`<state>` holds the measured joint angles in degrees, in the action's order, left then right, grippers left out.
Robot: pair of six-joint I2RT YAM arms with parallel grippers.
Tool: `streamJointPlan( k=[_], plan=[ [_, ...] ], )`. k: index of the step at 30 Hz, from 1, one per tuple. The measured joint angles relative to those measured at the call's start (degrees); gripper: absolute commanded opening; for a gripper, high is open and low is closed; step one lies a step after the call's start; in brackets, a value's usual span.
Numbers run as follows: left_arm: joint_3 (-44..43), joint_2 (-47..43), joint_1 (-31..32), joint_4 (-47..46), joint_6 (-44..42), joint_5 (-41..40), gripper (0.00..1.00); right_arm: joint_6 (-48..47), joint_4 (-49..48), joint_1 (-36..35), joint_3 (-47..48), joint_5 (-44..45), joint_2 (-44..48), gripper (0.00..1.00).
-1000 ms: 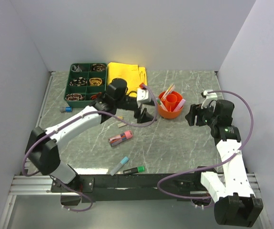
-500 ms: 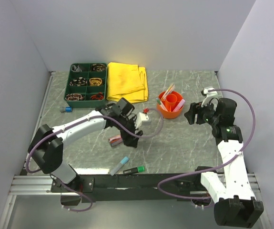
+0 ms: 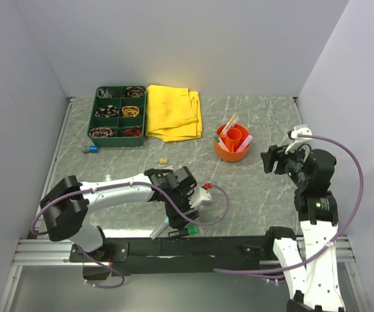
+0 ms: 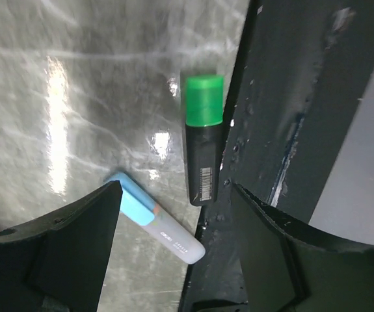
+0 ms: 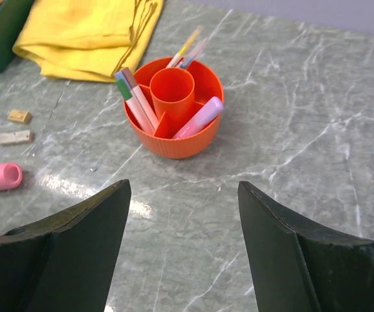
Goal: Sort the stationery into containers
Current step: Pick up the pen from the corner of the board.
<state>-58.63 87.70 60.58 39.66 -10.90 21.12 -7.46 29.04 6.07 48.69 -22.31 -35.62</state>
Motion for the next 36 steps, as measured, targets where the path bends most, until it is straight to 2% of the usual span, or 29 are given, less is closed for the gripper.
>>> streamJointPlan(
  k=[5, 14, 21, 33, 34, 36],
  plan=[
    [1.25, 0.00, 3.56, -1.73, 3.58, -5.03, 0.77, 0.87, 1.53, 0.00, -0.07, 2.49, 3.74, 0.76],
    [0.72, 4.35, 10.71, -6.88, 7.87, -12.98, 0.75, 2.73, 2.82, 0.13, -0.11, 5.79, 6.05, 0.77],
    [0.44, 6.64, 12.81, -8.63, 10.47, -15.91, 0.72, 2.75, 3.32, 0.33, -0.39, 6.75, 7.08, 0.77],
    [0.44, 10.01, 13.35, -11.45, 12.85, -19.63, 0.59, 2.73, 5.31, 0.35, -1.55, 6.78, 8.50, 0.77],
    [0.46, 10.03, 13.55, -11.65, 13.00, -19.76, 0.57, 2.73, 5.31, 0.35, -1.55, 6.75, 8.50, 0.77],
    [0.68, 10.03, 14.16, -12.26, 13.20, -20.17, 0.42, 2.64, 5.31, 0.35, -1.55, 6.75, 8.50, 0.77]
  ],
)
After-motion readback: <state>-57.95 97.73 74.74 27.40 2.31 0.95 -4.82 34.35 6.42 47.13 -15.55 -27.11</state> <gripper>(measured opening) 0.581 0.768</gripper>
